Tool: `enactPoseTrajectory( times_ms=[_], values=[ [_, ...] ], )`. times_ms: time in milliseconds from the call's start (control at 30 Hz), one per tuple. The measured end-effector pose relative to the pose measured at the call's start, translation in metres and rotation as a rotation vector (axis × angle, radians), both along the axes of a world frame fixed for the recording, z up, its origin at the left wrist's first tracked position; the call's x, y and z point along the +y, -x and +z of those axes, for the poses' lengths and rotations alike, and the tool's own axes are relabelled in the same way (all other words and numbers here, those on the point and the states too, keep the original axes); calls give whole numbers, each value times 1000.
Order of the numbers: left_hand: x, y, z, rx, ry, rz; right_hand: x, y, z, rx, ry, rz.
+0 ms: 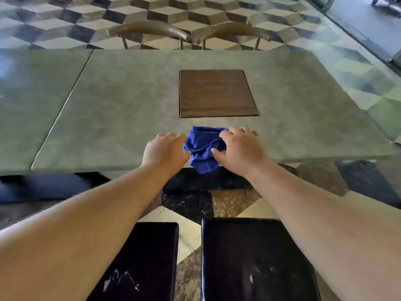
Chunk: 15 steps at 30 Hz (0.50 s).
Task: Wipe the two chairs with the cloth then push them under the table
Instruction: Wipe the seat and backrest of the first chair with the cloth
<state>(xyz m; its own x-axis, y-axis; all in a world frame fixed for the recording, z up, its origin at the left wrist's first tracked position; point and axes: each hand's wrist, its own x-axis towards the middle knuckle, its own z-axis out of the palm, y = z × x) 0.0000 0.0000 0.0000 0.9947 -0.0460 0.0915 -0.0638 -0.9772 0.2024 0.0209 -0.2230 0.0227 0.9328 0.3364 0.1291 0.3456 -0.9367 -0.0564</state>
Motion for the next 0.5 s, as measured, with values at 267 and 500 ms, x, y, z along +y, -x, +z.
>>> enactPoseTrajectory(
  times_ms=[267,500],
  values=[
    [-14,-23,-33,98,-38,4,8,-9,-37,43,11,46],
    [-30,-24,-27,35,112,34,3,-5,-33,32,13,51]
  ],
)
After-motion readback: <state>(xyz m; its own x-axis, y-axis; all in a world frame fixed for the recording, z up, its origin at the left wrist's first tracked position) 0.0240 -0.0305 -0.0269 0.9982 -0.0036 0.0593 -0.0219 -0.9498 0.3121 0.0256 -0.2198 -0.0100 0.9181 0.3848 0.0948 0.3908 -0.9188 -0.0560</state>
